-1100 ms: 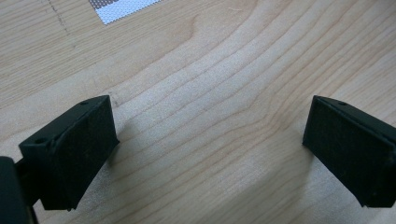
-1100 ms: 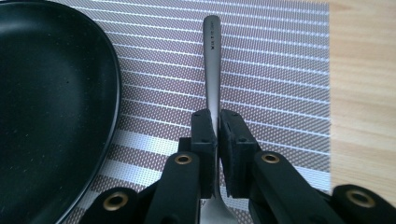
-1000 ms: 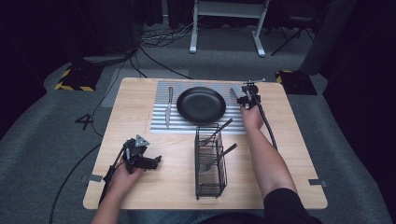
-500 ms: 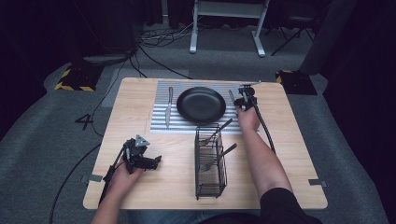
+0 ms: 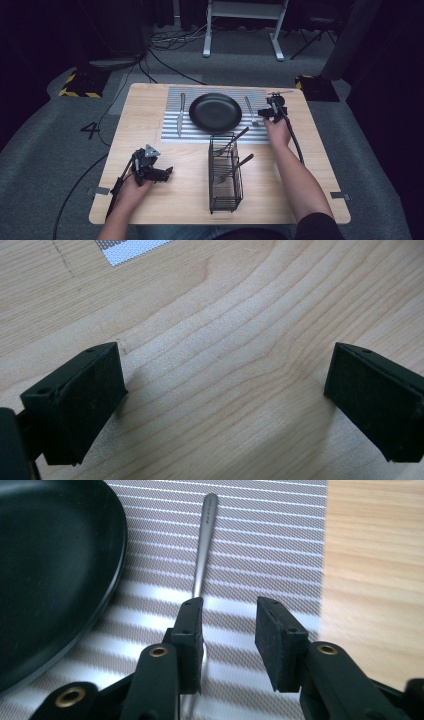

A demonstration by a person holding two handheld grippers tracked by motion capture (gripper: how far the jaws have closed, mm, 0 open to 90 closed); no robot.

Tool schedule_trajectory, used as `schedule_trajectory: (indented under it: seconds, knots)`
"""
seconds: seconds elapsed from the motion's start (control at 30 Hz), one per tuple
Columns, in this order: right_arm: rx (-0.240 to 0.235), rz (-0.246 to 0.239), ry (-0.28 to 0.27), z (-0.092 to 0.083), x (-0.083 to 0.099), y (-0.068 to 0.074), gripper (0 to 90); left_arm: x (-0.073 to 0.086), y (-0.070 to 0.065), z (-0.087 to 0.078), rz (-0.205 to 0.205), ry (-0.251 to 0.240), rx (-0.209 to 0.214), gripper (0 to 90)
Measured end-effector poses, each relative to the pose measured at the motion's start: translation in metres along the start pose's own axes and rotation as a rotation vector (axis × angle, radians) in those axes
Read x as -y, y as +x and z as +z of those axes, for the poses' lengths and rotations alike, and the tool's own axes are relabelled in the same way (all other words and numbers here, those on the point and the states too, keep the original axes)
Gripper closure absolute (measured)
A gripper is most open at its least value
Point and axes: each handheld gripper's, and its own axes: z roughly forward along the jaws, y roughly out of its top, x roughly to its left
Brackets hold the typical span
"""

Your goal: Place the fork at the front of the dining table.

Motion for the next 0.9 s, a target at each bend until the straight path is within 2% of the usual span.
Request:
schedule_trajectory:
  seconds: [0.07, 0.13, 0.2, 0.4, 0.67, 0.9]
  knots:
    - [-0.010, -0.002, -0.002, -0.009, 0.007, -0.005, 62.6, 0.000, 0.000, 0.000, 0.002, 0.000, -0.001, 2.9]
    - [-0.004, -0.018, 0.029, -0.014, 0.012, -0.007, 61.2, 0.000, 0.000, 0.000, 0.002, 0.000, -0.001, 2.9]
    - [-0.003, -0.033, 0.028, -0.019, 0.017, -0.009, 61.2, 0.000, 0.000, 0.000, 0.002, 0.000, -0.001, 2.9]
    - [0.006, -0.039, 0.082, -0.018, 0.029, -0.012, 60.7, 0.000, 0.000, 0.000, 0.004, 0.000, -0.002, 2.9]
    - [-0.019, -0.042, 0.108, -0.008, 0.042, 0.001, 60.7, 0.000, 0.000, 0.000, 0.004, 0.000, -0.002, 2.9]
    - [-0.041, -0.074, 0.106, -0.007, 0.042, 0.016, 60.5, 0.000, 0.000, 0.000, 0.003, -0.001, -0.002, 2.9]
